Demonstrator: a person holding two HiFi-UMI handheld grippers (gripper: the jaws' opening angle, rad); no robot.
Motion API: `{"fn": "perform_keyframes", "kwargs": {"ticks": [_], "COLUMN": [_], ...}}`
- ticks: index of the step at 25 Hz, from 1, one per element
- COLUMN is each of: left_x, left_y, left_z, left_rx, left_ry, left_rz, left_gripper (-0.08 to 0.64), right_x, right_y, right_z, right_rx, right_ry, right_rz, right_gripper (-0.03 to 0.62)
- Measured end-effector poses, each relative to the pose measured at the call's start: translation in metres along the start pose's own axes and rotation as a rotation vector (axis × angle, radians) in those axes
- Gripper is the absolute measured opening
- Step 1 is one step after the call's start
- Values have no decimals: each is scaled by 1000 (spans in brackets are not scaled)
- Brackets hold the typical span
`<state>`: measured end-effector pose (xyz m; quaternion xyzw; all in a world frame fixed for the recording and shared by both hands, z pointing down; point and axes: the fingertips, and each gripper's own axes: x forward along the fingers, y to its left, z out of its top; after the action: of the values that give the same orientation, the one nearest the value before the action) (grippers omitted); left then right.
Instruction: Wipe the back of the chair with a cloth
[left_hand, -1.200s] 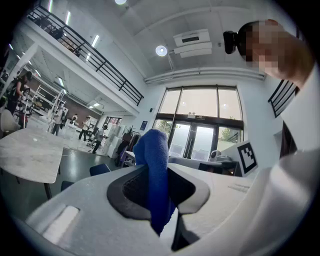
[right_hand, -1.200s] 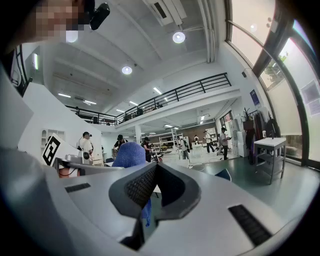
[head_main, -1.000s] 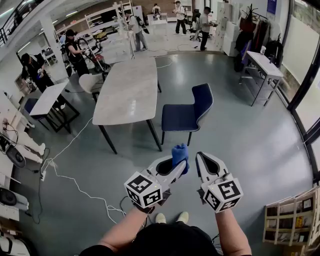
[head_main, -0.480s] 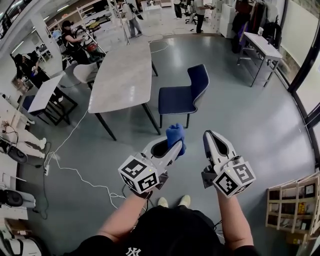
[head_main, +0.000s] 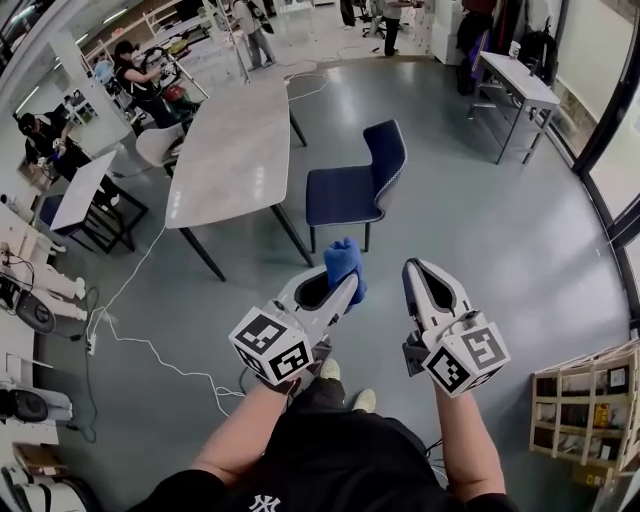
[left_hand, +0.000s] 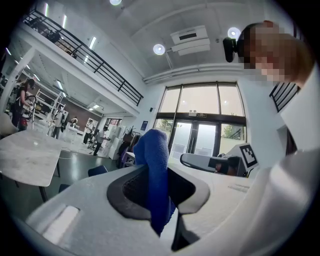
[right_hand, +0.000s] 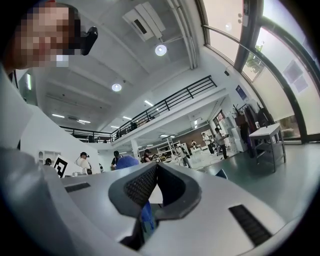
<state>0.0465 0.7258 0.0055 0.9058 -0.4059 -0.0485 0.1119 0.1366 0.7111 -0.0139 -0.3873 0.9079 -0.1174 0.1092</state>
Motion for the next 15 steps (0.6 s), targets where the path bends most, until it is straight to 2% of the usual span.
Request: {"fn": "perform_keyframes", "kwargs": {"ticks": [7,15], "left_x": [38,94], "left_y": [37,141], "left_z": [4,18], "left_rx": [-11,-9], "left_ry": [3,14], "left_rz": [-15,-24], "left_gripper": [78,78], "right_x": [40,150], "right_y": [-33,-75], "right_z": [-2,-10], "right_rx": [-1,-15], "right_ry": [22,49], "right_rz": [-21,-33], "right_gripper": [14,14]}}
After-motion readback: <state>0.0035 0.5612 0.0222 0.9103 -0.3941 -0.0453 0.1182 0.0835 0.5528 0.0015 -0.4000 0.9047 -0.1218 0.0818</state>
